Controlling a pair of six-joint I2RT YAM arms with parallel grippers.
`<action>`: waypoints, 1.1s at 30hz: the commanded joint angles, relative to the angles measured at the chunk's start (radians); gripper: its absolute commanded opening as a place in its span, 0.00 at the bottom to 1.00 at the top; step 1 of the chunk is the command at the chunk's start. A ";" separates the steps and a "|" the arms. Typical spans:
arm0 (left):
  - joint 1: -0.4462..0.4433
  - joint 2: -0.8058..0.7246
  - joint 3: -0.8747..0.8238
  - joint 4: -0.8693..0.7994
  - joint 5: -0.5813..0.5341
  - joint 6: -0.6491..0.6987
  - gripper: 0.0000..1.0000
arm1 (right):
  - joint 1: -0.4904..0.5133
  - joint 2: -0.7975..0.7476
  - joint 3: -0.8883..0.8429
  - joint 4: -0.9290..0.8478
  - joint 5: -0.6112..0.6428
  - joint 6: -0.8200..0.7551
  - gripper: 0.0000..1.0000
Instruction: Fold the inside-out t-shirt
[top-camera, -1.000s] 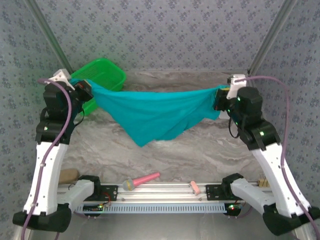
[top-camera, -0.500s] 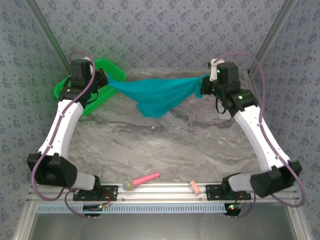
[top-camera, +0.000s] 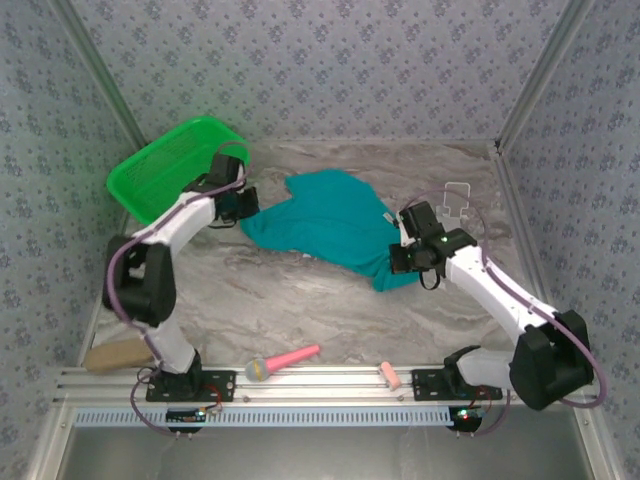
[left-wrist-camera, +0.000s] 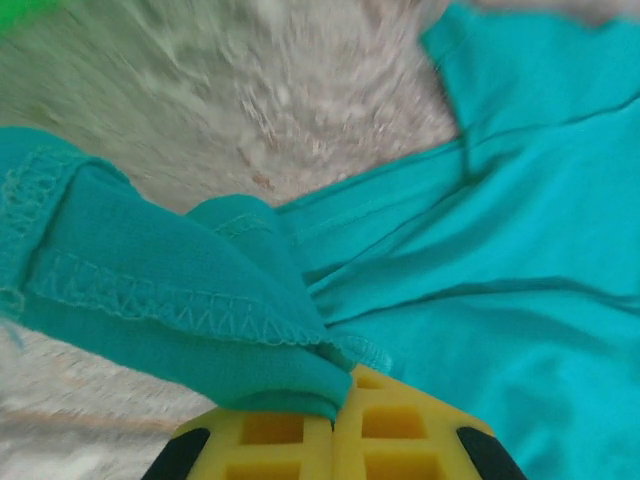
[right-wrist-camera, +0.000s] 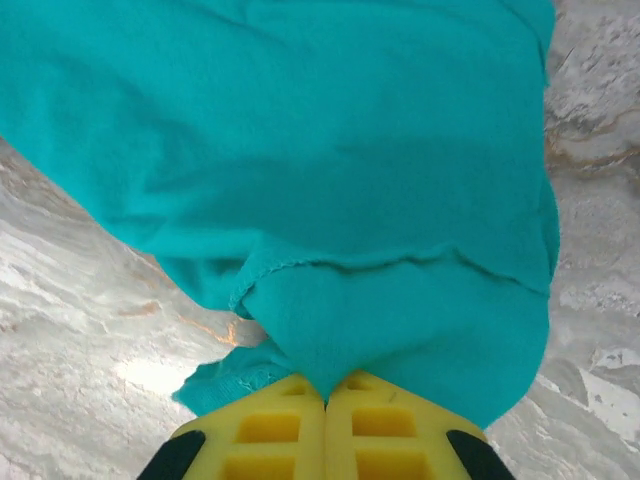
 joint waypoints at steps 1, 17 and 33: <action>-0.007 0.076 0.180 -0.057 0.109 0.044 0.00 | -0.016 -0.001 0.170 -0.046 -0.097 -0.010 0.04; -0.112 0.443 0.690 -0.168 0.000 0.207 0.38 | -0.204 0.341 0.412 -0.106 -0.240 0.076 0.44; -0.450 -0.087 -0.056 0.033 -0.018 0.262 0.46 | -0.068 0.228 -0.024 0.103 -0.179 0.178 0.53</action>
